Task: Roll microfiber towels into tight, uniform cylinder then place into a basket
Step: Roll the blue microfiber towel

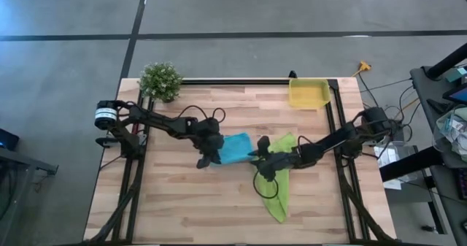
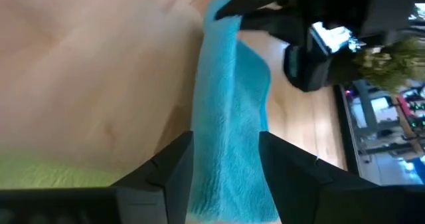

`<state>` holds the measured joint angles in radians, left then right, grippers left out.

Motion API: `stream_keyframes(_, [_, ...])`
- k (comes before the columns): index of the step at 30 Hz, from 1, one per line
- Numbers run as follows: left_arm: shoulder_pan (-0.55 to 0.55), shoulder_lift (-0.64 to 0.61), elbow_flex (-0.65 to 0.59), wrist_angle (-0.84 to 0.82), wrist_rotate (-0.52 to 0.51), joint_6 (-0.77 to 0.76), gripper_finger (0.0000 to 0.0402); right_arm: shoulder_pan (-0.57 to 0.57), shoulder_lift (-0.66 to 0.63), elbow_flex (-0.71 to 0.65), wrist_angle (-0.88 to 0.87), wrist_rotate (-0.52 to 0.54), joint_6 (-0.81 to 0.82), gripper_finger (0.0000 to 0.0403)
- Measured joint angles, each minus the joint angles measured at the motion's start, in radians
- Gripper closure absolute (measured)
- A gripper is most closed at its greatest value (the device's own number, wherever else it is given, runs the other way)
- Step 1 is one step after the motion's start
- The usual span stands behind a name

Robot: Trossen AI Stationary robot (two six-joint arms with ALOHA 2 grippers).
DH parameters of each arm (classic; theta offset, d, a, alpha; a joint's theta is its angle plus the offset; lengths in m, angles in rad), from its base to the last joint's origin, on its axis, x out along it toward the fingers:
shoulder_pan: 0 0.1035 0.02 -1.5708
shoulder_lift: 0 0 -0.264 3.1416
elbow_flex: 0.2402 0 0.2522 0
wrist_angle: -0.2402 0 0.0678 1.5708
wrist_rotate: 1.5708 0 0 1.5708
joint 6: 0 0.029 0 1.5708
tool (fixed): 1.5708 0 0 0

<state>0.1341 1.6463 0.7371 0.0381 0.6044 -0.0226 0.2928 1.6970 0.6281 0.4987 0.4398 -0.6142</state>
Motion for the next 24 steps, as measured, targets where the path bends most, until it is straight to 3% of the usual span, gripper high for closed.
stream_keyframes(6, [-0.001,0.000,-0.021,0.007,0.004,-0.027,0.0401,-0.030,0.044,0.001,0.043,-0.117,0.035,0.0249])
stream_keyframes(13, [-0.005,0.000,-0.041,0.006,-0.004,-0.025,0.0401,-0.088,0.103,0.042,0.034,-0.140,0.070,0.0259])
stream_keyframes(16, [-0.005,0.000,-0.055,0.012,-0.004,-0.024,0.0401,-0.115,0.118,0.064,0.026,-0.211,0.106,0.0269])
stream_keyframes(19, [-0.005,-0.002,-0.087,0.035,-0.005,-0.021,0.0402,-0.142,0.119,0.088,-0.020,-0.299,0.165,0.0298])
stream_keyframes(24, [-0.006,-0.008,-0.145,0.129,-0.007,-0.020,0.0402,-0.184,0.119,0.113,-0.101,-0.392,0.247,0.0381])
